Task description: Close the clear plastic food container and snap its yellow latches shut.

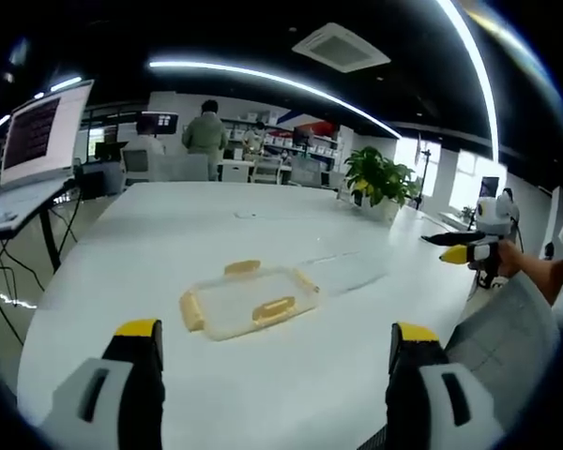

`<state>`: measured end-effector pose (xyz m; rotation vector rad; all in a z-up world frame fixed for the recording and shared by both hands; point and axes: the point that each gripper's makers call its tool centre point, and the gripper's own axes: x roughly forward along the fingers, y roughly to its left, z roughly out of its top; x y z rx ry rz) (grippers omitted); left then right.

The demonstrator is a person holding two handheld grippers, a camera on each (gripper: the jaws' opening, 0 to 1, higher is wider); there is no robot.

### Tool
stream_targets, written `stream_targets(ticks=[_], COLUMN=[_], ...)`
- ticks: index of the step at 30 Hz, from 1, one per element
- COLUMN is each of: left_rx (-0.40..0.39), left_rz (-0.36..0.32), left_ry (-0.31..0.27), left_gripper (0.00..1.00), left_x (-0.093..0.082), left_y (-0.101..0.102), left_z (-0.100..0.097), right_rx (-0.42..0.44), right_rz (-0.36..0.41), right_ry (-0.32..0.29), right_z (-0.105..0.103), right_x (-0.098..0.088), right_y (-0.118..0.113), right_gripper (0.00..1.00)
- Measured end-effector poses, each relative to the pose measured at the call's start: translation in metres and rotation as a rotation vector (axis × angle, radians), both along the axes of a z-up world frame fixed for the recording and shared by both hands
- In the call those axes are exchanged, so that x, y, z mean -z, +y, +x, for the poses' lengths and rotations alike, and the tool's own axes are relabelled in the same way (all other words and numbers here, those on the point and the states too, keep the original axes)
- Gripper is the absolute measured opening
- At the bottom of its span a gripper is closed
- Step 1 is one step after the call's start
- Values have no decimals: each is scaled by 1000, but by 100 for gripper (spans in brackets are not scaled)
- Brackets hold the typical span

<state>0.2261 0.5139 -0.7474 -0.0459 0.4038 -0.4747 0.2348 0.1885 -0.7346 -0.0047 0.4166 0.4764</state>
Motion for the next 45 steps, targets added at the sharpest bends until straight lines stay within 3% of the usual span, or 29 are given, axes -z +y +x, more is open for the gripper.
stream_targets(ticks=[32, 45], left_rx=[22, 26], left_rz=[27, 33], left_ry=[29, 41], left_gripper=[98, 98], left_x=[6, 9], left_y=[-3, -3], left_z=[-3, -3], right_rx=[-35, -31], right_rz=[-41, -18], right_ry=[35, 49], right_z=[-7, -4], right_x=[6, 9], right_y=[11, 7], right_gripper=[88, 86])
